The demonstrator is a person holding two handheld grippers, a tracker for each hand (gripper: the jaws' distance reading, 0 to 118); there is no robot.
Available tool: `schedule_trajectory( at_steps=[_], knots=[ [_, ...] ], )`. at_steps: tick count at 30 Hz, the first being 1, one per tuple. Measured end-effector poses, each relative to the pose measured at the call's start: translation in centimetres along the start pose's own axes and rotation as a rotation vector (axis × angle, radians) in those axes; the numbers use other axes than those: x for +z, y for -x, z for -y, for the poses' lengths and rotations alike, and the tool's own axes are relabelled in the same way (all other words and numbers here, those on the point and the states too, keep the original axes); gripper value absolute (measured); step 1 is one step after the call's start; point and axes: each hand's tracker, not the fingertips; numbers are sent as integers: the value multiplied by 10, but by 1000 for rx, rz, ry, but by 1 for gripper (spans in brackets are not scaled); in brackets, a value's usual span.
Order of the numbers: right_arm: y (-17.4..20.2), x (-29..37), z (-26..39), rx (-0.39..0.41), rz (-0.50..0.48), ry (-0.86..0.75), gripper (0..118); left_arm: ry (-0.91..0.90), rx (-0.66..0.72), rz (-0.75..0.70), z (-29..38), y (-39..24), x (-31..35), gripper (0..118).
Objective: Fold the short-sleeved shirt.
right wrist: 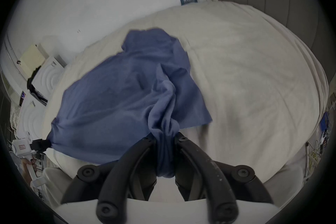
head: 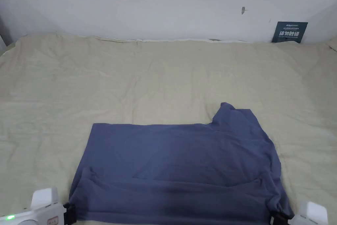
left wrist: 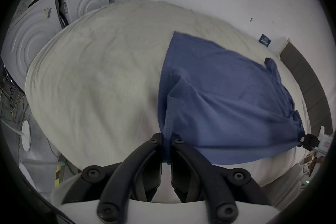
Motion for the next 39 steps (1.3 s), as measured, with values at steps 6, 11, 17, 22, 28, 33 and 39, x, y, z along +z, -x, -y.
schedule_trajectory(
  at_steps=[6, 11, 17, 22, 28, 33, 39],
  knots=[
    [-1, -11, 8, -63, 23, 8, 19, 27, -4, -44, 3, -10, -13, 9],
    [24, 21, -16, 59, 96, -91, 54, -9, 15, -42, -12, -24, 11, 101],
    [78, 92, -65, 179, 32, -428, 111, -315, 43, 105, -59, -66, 86, 116],
    [115, 140, -90, 263, 8, -673, 112, -593, -31, 154, -90, -106, 140, 116],
    [147, 169, -90, 338, 59, -867, 104, -810, -111, 104, -95, -138, 165, 106],
    [157, 174, -87, 366, 52, -902, 60, -863, -147, 110, -88, -144, 162, 51],
    [162, 164, -91, 370, 33, -888, 1, -781, -133, 151, -103, -142, 147, 0]
  ],
)
